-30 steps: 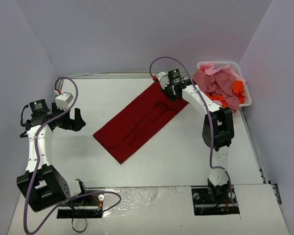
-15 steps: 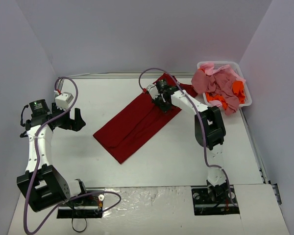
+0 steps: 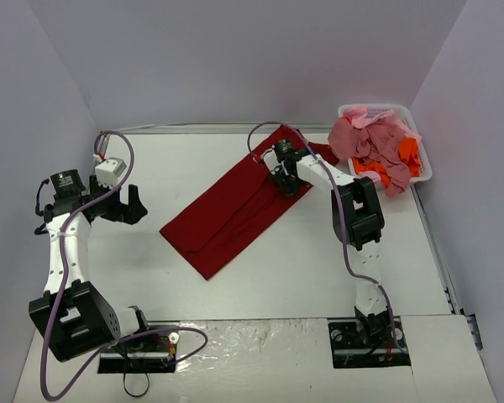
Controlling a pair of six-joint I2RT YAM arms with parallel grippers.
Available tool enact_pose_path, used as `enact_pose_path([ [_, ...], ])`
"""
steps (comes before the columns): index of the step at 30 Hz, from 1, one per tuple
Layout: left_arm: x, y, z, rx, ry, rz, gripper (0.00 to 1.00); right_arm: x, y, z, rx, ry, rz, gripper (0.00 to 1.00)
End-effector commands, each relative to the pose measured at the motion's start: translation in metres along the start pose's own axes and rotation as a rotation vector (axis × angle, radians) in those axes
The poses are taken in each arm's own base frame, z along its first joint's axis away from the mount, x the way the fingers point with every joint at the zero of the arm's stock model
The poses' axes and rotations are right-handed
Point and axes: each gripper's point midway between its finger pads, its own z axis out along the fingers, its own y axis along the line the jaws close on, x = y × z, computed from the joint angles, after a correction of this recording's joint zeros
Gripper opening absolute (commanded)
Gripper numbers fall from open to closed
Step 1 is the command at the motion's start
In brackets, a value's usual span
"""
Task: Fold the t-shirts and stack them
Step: Rotate the tshirt 90 degrees
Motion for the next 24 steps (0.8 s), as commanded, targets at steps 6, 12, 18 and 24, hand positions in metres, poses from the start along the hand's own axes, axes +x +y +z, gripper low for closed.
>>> enact_pose_path([
  [6, -0.005, -0.006, -0.002, 0.029, -0.011, 0.016, 0.94, 0.002, -0.021, 0.024, 0.037, 0.074, 0.000, 0.00],
  [12, -0.004, -0.006, 0.000, 0.036, -0.007, 0.012, 0.94, -0.033, -0.035, 0.035, 0.053, 0.015, -0.019, 0.00],
  [18, 0.000, -0.005, 0.003, 0.040, 0.009, 0.001, 0.94, -0.074, -0.047, 0.059, 0.085, -0.067, -0.083, 0.00],
  [24, 0.004, -0.002, 0.007, 0.045, 0.028, -0.015, 0.94, -0.111, -0.051, 0.081, 0.170, -0.160, -0.250, 0.00],
])
